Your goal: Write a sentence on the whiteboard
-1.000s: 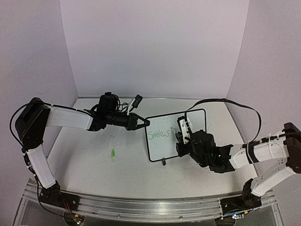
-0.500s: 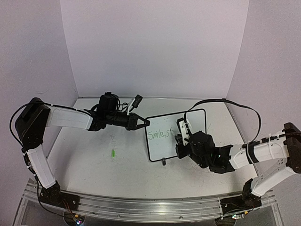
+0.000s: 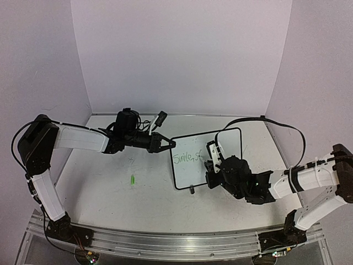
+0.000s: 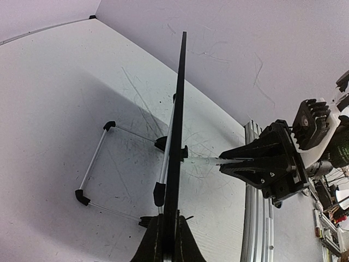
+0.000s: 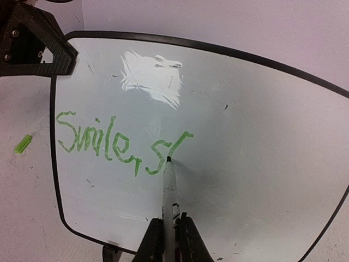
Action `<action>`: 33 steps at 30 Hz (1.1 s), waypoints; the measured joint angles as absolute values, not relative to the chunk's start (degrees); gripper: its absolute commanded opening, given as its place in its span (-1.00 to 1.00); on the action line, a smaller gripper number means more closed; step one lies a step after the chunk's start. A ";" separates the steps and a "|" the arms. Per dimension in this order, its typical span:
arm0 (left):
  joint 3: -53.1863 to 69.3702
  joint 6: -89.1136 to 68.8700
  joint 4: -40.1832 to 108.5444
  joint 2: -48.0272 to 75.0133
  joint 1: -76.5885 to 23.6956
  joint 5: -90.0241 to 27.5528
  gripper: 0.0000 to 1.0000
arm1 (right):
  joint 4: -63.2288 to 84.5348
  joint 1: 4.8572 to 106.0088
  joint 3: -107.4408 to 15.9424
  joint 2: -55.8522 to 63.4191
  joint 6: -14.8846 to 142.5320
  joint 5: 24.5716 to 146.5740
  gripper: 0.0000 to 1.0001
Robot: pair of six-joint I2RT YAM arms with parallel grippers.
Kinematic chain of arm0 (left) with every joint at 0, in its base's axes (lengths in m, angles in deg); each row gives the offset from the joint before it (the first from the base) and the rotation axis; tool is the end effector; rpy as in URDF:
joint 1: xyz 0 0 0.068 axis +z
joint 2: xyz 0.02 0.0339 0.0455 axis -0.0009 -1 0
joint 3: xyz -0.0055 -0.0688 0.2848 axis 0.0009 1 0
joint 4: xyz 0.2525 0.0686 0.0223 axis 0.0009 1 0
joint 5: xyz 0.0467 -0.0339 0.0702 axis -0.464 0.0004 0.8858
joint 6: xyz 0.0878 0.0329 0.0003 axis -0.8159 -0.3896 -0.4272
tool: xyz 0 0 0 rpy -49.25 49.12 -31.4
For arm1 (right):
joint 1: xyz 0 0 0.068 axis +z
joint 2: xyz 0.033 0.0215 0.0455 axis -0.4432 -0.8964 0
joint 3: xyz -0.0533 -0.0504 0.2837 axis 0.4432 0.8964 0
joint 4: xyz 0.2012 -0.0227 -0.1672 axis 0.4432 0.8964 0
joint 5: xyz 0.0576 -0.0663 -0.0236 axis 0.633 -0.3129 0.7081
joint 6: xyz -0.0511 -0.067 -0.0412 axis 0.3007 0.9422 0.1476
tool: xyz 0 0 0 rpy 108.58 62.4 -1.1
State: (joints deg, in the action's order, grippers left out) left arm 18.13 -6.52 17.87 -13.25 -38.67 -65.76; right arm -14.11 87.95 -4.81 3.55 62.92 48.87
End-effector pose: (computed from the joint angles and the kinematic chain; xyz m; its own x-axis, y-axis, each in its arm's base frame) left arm 0.3024 -0.3160 0.2295 -0.5265 0.1758 -0.8318 0.8434 0.2316 -0.4849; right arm 0.1912 0.2678 0.2008 -0.2545 -0.2243 -0.9407 -0.5267 0.8480 -0.0597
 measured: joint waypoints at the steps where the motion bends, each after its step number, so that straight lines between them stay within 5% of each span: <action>1: 18.13 -6.53 17.87 -13.25 -38.67 -65.76 -1.00 | -13.94 88.02 -4.80 3.55 62.79 48.89 -1.00; 33: 18.13 -6.74 18.07 -13.14 -38.78 -65.76 -1.00 | -17.36 88.43 -2.28 6.64 64.83 49.81 -1.00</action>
State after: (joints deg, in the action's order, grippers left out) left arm 18.13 -6.74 18.07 -13.14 -38.78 -65.76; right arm -17.36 88.43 -2.28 6.64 64.83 49.81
